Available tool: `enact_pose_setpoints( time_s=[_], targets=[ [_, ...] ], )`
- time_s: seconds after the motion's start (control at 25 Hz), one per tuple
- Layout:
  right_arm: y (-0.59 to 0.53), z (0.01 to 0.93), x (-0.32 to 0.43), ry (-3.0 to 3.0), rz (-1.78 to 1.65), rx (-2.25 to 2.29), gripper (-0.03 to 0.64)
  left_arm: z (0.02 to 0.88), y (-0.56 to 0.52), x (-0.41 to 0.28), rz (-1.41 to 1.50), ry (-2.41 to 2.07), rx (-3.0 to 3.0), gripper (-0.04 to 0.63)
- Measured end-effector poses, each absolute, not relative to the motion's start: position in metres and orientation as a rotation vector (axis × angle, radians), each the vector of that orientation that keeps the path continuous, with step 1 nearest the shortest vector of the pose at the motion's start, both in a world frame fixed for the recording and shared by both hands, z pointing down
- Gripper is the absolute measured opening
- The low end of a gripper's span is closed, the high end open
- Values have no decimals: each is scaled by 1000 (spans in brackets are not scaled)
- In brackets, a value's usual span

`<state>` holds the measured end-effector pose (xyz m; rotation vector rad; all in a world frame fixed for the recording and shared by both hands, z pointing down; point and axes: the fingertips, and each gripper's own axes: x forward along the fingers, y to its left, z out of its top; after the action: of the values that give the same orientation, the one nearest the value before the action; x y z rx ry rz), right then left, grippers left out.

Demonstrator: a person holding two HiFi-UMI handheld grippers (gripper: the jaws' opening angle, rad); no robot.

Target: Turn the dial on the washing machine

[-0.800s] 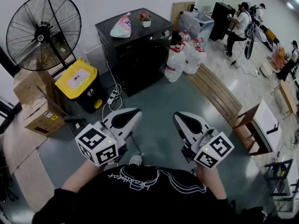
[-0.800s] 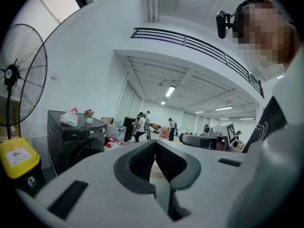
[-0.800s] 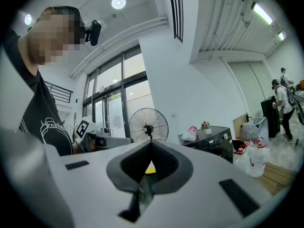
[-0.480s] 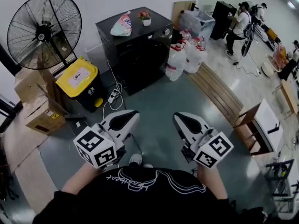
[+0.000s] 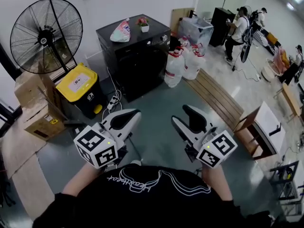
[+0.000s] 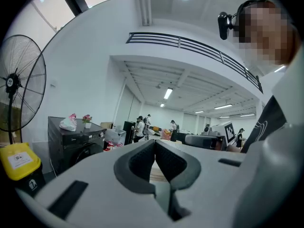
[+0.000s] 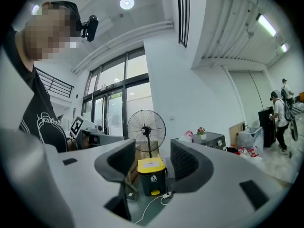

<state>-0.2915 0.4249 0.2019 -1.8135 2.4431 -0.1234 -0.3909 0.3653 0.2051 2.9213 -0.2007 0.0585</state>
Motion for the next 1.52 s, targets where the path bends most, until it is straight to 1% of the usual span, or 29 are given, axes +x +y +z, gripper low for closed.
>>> enact_pose_setpoints(
  time_s=[0.04,0.2,0.4,0.72,1.0,1.28,1.52],
  targets=[
    [428,201,-290,2439,-114,-1828,233,204,368,-390,54,-193,2918,5],
    [437,199,-279,2405,-104,-1888,290,204,374,-387,42,-160,2893,5],
    [439,206,-272,2391,-124,-1932,325,208,373,-382,47,-157,2886,5],
    [425,217,-258,2387,-161,-1964,334,215,354,-369,44,-158,2868,5],
    [394,227,-232,2375,-177,-2007,341,225,319,-339,32,-120,2850,5],
    [347,238,-193,2353,-196,-2037,345,234,267,-296,34,-91,2850,5],
    [287,246,-141,2311,-238,-2069,345,241,200,-239,73,-44,2838,5]
  ],
)
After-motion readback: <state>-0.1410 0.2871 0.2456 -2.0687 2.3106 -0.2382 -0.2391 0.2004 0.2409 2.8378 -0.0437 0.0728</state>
